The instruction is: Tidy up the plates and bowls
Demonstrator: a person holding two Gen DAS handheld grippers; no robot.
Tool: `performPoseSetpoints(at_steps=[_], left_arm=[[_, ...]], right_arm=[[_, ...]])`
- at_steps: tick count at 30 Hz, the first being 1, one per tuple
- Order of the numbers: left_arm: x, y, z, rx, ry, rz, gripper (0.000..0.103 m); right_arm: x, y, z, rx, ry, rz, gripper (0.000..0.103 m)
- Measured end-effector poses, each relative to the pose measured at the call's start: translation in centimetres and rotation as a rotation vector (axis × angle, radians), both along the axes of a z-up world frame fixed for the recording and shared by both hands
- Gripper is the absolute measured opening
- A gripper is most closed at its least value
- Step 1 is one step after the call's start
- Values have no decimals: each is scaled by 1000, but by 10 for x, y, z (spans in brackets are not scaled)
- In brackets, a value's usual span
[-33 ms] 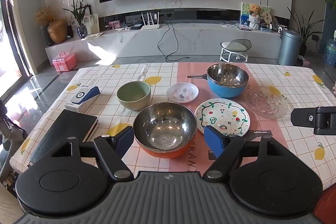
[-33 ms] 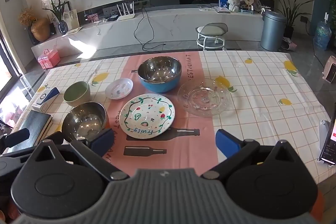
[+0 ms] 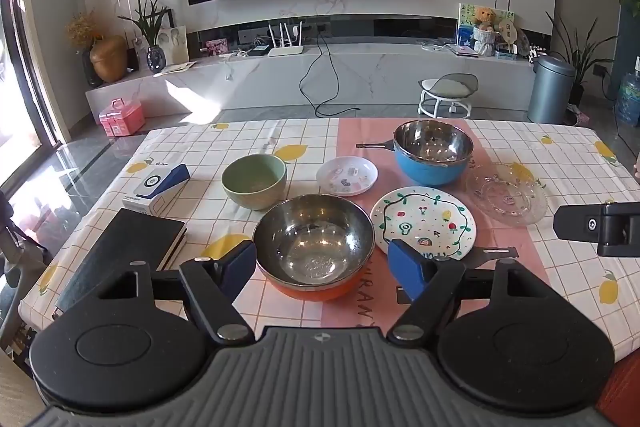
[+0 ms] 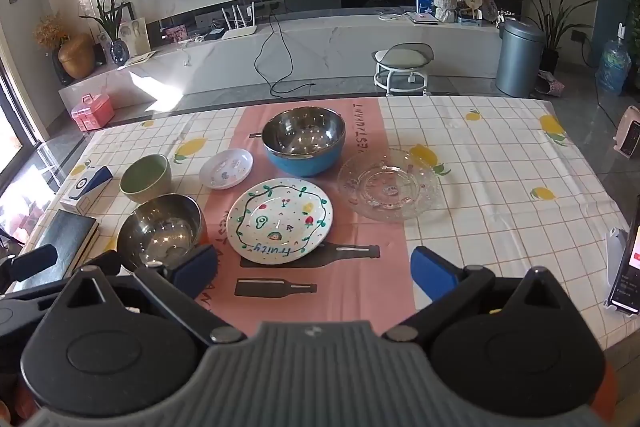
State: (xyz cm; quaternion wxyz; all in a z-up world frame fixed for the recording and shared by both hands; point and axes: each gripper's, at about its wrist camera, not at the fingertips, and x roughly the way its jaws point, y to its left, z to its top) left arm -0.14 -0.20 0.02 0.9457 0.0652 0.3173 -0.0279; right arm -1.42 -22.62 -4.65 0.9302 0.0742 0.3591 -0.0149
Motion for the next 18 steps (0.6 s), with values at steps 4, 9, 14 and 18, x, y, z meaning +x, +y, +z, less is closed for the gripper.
performPoseSetpoints(at_steps=[4,9,14,18], left_arm=[[7,-2,-2,-3,41,-1,86],[2,-2,-2,-19,46,1,86],[1,-2,-4,-18,49,4,86],[1,-2,-4,-17,49,4,86]], right_arm=[[0,-2,0,11,10,1,101],[0,-1,-1,11,16,2,101],[-5,-1,-2,18,23,5,100],[-1,1,-5,15,28,8,101]])
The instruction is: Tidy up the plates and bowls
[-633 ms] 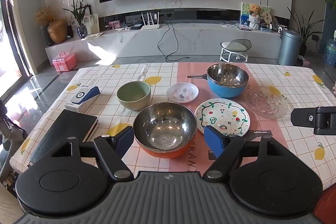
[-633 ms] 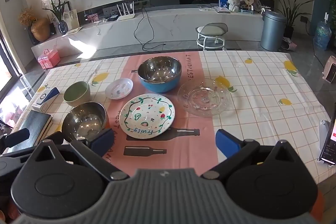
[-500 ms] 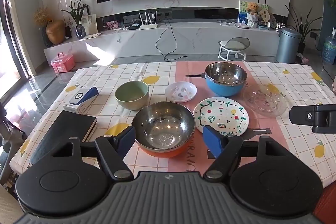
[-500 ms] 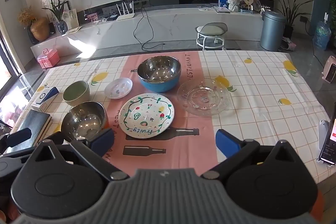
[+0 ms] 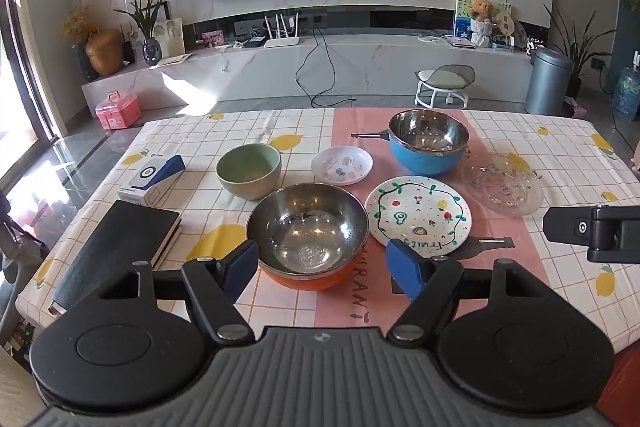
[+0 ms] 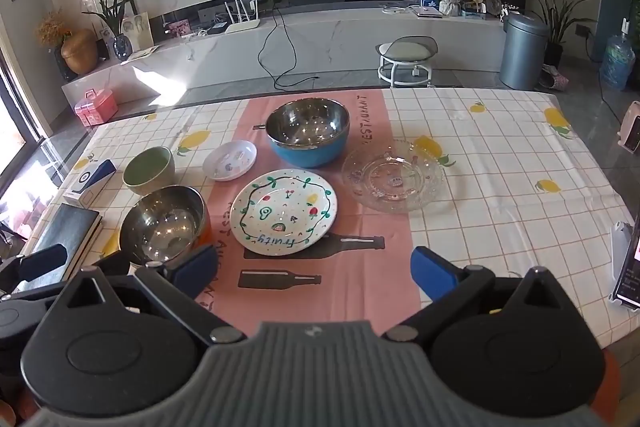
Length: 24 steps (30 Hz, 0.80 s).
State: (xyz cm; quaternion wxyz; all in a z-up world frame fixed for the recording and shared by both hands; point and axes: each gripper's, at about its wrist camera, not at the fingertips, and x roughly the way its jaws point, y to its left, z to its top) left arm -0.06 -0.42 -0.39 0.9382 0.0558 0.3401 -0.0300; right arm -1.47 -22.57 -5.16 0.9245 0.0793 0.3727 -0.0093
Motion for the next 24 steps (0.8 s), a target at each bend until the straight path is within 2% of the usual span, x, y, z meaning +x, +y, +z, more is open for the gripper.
performPoseSetpoints(at_steps=[24], left_arm=[[-3,-1,-4,-7,7,0,86]], right_arm=[[-3,1,-2,11,13,7,101]])
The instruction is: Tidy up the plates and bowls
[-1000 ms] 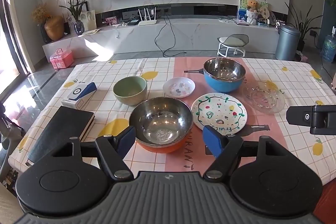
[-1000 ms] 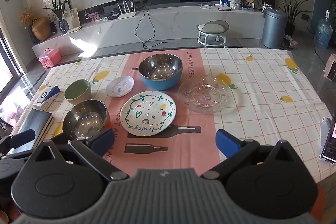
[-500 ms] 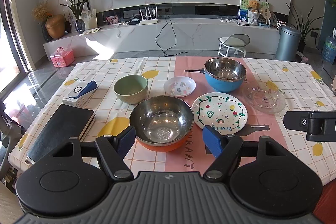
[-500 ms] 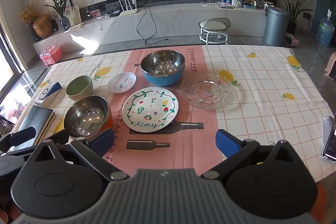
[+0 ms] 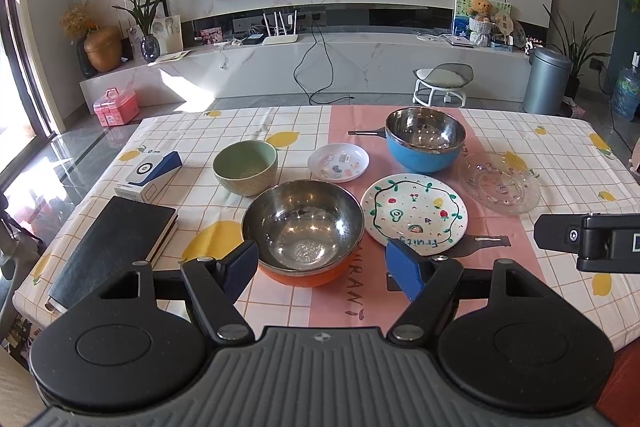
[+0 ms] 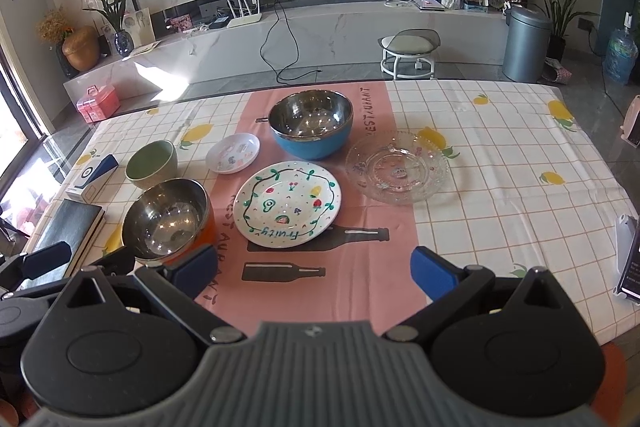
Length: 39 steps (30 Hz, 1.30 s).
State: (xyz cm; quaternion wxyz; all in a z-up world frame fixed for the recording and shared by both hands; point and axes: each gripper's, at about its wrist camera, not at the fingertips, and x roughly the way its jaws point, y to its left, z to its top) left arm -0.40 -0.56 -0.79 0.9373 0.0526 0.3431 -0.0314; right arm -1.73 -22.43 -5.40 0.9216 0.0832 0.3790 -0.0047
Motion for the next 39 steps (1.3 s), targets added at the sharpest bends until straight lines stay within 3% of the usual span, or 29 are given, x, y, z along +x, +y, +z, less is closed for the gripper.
performPoseSetpoints(at_steps=[39], left_arm=[[3,-1,1,-20,18,7,86]], right_arm=[[2,2,0,3,10,8,100]])
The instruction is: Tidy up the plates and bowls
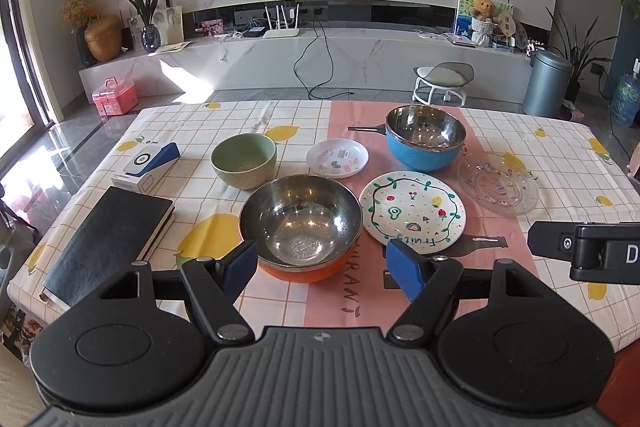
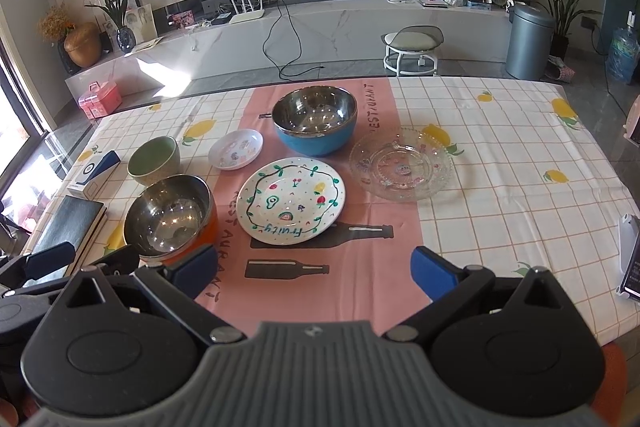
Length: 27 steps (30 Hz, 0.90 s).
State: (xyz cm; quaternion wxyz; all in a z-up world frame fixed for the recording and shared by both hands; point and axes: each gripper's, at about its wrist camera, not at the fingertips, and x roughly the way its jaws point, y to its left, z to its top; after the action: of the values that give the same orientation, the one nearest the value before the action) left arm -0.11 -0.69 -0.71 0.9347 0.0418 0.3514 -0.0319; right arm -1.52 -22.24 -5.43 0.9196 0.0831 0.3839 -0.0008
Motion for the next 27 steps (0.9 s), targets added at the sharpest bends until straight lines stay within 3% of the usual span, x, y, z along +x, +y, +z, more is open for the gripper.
performPoseSetpoints(at_steps=[14,21,24,27], left_arm=[[2,7,-3,-8,4,7,86],[18,47,-2,-64,-12,46,86],[36,71,-5,-100,5,107,79],[55,93,-13,-190,37,163,69]], right_arm=[[1,1,-5,37,-5,17,100],[15,17,-16,16,-43,81,100],[33,32,-24,2,-29,139,90],[53,51,-33,1,-10,185,77]])
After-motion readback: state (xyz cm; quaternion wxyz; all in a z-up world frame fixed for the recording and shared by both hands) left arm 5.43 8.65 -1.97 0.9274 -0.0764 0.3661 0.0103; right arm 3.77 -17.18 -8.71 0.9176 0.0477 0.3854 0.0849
